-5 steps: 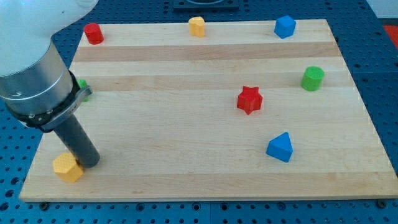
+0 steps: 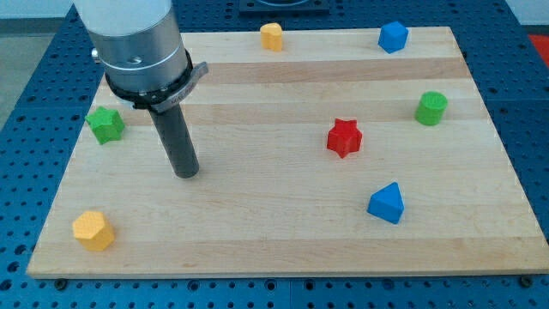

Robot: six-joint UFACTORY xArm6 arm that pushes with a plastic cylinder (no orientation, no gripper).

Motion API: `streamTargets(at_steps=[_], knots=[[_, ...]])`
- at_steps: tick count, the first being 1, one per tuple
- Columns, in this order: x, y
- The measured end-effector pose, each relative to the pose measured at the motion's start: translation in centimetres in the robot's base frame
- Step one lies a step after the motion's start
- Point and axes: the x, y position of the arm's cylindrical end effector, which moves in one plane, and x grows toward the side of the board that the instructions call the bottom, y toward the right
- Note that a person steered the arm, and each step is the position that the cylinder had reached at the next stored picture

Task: Place the blue triangle towards center bottom side

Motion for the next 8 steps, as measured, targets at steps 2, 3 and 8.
streamTargets(at_steps=[2,3,8], knots=[[-1.0,0.0],[-1.8,1.3],[1.0,28.5]])
